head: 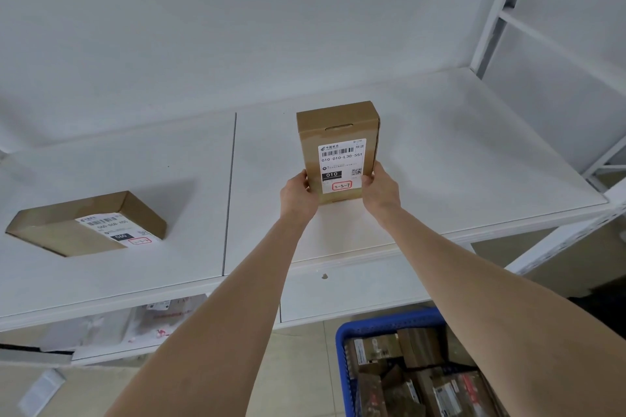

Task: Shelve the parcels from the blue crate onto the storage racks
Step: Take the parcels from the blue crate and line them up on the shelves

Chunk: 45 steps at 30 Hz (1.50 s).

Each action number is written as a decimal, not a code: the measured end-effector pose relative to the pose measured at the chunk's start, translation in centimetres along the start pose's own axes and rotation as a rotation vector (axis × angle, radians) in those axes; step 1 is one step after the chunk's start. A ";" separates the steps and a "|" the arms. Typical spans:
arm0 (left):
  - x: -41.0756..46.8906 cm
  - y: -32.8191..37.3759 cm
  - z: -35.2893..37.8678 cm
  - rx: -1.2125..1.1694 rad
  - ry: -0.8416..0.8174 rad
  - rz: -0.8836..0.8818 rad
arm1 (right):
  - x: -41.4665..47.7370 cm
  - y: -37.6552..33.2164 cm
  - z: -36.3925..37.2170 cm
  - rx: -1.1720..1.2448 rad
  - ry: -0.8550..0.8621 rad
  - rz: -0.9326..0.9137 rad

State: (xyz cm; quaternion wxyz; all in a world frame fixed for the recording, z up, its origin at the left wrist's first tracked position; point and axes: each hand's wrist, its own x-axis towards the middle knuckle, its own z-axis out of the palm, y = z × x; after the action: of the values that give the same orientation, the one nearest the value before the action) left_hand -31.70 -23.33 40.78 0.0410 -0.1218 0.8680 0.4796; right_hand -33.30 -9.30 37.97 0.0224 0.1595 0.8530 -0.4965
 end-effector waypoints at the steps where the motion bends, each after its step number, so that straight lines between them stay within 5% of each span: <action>1: 0.0 0.0 0.0 -0.004 0.002 0.004 | 0.0 0.0 0.0 -0.001 0.000 0.001; 19: -0.3 -0.3 -0.2 -0.053 -0.037 -0.021 | -0.3 -0.3 -0.2 0.024 -0.018 0.020; 45: -2.9 0.2 -2.2 0.225 -0.128 -0.133 | -5.0 -2.2 -2.8 -0.086 0.025 0.135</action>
State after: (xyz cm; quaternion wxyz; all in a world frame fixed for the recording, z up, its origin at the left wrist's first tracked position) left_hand -28.90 -24.58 42.70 0.1415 -0.1429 0.9019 0.3823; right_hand -28.83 -9.20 42.20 0.0520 0.2215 0.8609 -0.4550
